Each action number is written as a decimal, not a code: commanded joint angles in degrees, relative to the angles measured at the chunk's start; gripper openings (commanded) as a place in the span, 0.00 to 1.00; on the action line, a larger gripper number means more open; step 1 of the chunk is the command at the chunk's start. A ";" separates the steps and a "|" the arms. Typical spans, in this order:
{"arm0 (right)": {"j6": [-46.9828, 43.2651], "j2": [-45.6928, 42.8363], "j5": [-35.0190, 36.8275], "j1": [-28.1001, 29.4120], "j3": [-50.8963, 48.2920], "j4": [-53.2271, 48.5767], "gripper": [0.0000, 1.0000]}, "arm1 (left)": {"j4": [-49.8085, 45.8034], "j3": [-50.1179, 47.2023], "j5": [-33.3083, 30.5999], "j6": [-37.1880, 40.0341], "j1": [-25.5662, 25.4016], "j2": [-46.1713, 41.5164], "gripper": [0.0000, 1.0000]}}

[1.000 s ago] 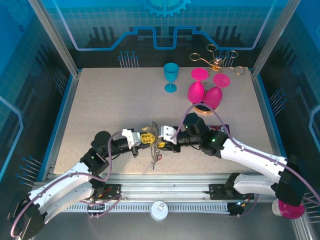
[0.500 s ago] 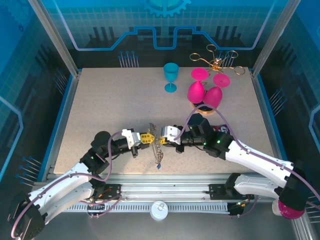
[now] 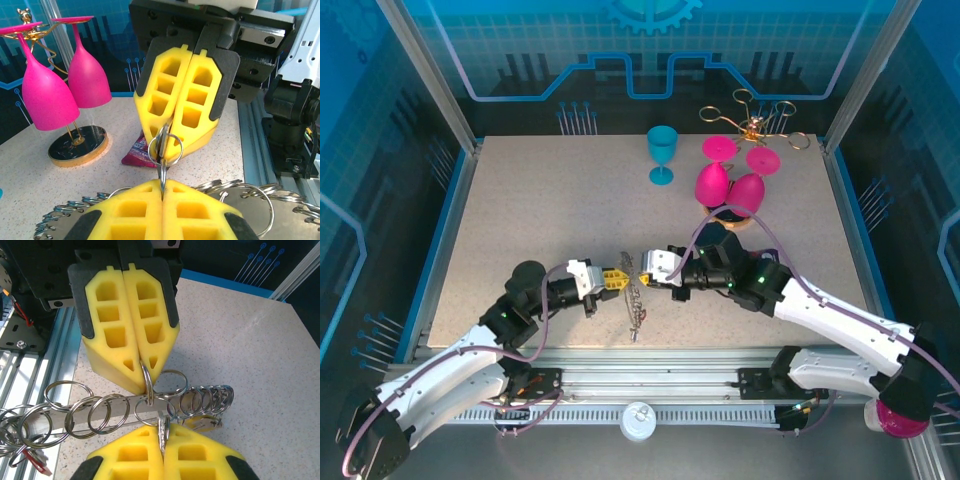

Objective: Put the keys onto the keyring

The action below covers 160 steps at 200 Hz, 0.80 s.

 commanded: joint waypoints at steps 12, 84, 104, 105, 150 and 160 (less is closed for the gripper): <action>-2.56 0.25 3.22 1.24 3.10 -1.30 0.00 | -0.82 2.49 0.93 1.78 0.70 0.46 0.00; -7.08 1.68 13.59 4.08 5.83 -3.54 0.00 | -5.73 3.87 -2.37 4.05 0.74 2.95 0.18; -7.21 2.55 16.42 4.16 6.12 -4.41 0.00 | -4.50 2.69 -3.61 3.54 0.75 1.84 0.45; -7.18 2.59 16.56 4.12 6.12 -4.48 0.00 | -4.36 2.55 -3.67 3.51 0.72 1.69 0.46; -6.14 5.83 18.89 4.15 8.18 -6.41 0.00 | 0.79 -1.98 -12.87 0.32 0.66 -5.09 0.79; -5.70 7.16 18.92 4.23 8.79 -6.16 0.00 | 2.23 -3.28 -18.54 -0.60 0.64 -7.15 0.98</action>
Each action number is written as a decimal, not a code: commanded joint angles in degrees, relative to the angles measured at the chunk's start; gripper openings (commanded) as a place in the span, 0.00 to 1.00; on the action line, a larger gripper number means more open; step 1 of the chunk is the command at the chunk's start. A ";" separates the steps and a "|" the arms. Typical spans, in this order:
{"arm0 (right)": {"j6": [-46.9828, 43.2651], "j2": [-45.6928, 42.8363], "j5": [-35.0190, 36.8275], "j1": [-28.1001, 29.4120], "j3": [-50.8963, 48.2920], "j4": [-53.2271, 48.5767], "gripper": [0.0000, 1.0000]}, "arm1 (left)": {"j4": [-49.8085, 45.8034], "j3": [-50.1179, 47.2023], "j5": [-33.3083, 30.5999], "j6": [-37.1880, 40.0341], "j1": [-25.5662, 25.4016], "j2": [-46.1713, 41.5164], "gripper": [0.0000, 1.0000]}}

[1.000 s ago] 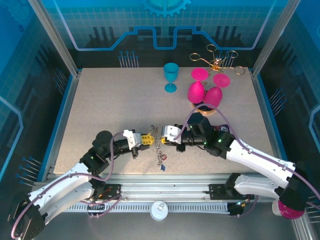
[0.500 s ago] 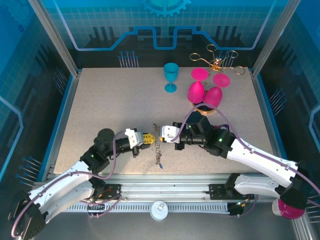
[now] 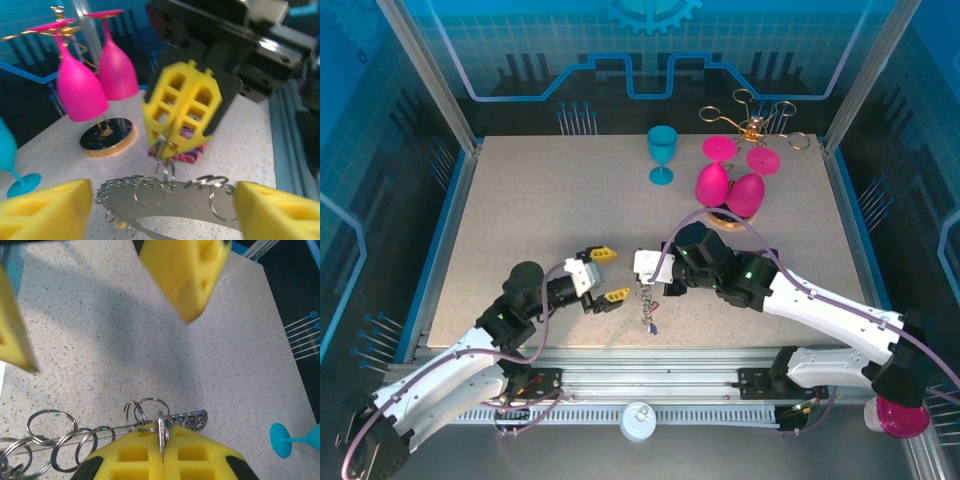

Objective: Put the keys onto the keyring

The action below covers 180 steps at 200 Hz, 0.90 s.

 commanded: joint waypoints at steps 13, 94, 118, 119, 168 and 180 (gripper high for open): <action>1.08 4.22 1.58 0.78 4.55 1.35 0.00 | 4.65 -3.49 -22.07 -4.71 0.39 -6.79 0.99; 14.16 28.89 -3.08 2.91 15.81 28.99 0.00 | -9.47 2.17 -62.93 -16.56 2.41 -13.54 0.99; 16.47 34.58 -0.67 1.73 13.67 35.79 0.00 | -9.59 2.33 -63.61 -17.42 3.32 -11.65 0.99; 16.59 34.79 -0.66 1.60 13.52 35.81 0.00 | -9.61 2.39 -63.58 -17.45 3.35 -11.60 0.99; 5.39 34.58 -1.14 -1.99 1.48 37.67 0.00 | -8.72 1.51 -62.18 -18.76 5.64 -8.86 0.99; 1.33 33.72 0.92 -2.76 -0.54 34.10 0.00 | -8.61 0.96 -61.98 -19.13 6.25 -8.37 0.99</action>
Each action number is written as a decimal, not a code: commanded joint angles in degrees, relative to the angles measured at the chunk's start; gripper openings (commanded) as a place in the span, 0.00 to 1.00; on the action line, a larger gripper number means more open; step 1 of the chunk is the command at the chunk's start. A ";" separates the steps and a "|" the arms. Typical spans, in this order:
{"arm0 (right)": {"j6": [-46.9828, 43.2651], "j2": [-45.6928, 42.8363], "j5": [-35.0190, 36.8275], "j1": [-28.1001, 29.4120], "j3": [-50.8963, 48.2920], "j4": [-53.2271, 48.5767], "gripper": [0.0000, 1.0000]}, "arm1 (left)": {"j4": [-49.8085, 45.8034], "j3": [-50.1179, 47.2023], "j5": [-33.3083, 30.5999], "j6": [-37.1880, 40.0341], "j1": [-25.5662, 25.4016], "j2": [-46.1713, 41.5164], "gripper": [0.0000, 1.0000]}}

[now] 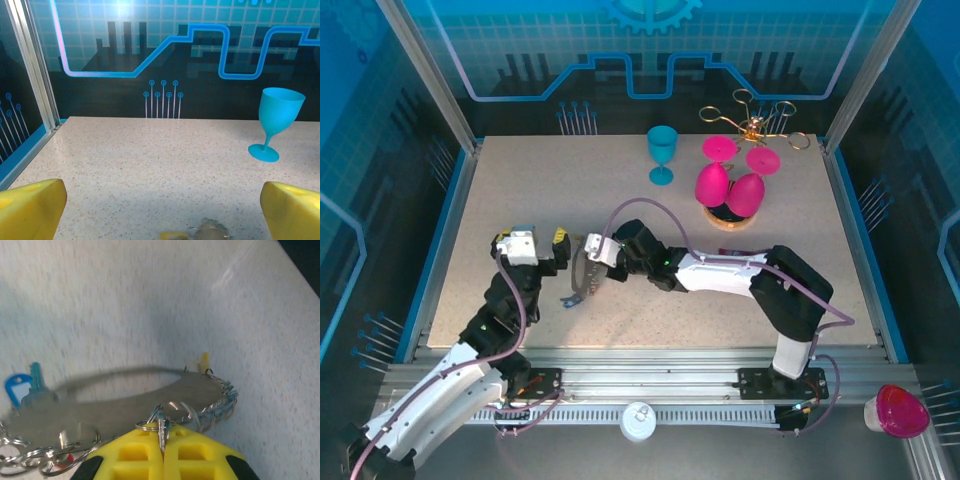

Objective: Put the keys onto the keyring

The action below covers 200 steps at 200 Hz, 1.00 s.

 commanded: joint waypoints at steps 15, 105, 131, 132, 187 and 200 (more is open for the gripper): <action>-13.01 -3.52 4.67 -2.70 -6.18 -4.76 0.00 | -0.01 0.15 -0.59 -2.28 1.99 1.06 0.99; -21.40 -7.11 30.04 -6.61 -9.69 -23.19 0.35 | 1.48 -2.76 -2.63 -0.01 3.35 3.79 0.99; -16.56 -12.75 32.24 -10.29 -12.81 -20.68 0.47 | 2.32 -3.70 0.66 0.12 6.26 5.69 0.99; -16.22 -13.14 32.16 -10.47 -12.93 -20.57 0.47 | 2.40 -3.74 0.95 0.12 6.45 5.80 0.99; 16.09 -32.53 8.00 -34.05 -30.12 5.58 0.63 | 13.16 -7.14 14.60 -3.50 17.69 16.43 0.99; 16.35 -31.55 9.37 -37.13 -35.41 18.81 0.65 | 17.27 -7.71 15.92 -3.45 19.87 20.48 0.99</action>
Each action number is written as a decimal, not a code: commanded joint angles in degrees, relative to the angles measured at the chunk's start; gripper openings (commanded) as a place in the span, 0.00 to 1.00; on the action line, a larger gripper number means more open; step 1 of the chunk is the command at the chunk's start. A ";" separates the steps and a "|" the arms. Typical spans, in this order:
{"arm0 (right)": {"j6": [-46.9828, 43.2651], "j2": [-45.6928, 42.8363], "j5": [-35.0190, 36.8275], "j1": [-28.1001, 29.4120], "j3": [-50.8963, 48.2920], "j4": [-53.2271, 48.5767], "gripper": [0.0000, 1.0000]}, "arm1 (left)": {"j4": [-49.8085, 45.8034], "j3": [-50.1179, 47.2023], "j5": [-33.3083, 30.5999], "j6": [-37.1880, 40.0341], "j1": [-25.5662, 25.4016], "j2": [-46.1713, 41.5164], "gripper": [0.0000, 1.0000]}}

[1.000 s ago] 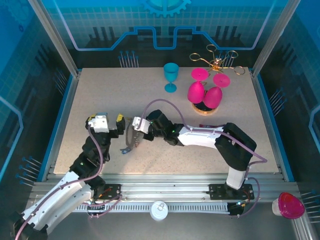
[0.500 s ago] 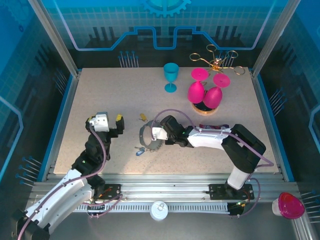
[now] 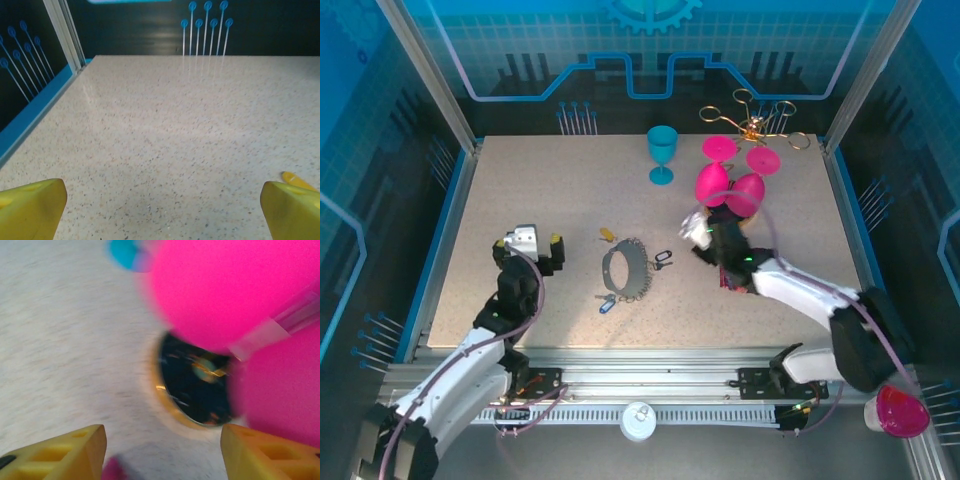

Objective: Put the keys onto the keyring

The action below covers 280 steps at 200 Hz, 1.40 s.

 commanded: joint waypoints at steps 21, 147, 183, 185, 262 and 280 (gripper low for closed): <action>9.45 6.39 -6.66 -8.62 -11.47 33.06 0.67 | 17.33 -1.96 7.78 0.36 6.36 12.95 0.99; 19.52 17.72 -12.84 -18.19 -11.76 41.34 0.72 | 39.71 5.55 17.34 2.48 10.63 44.67 0.99; 19.68 17.57 -12.83 -18.41 -11.70 41.31 0.73 | 40.01 5.42 17.26 2.51 10.59 44.75 0.99; 19.65 17.60 -12.83 -18.42 -11.70 41.29 0.72 | 39.91 5.46 17.35 2.47 10.58 44.74 0.99; 19.20 17.68 -11.32 -17.56 -11.81 41.45 1.00 | 34.13 8.20 23.94 0.22 14.07 44.48 0.99; 18.55 17.72 -10.57 -16.79 -11.91 41.80 1.00 | 34.25 8.04 24.66 0.59 13.98 44.50 0.99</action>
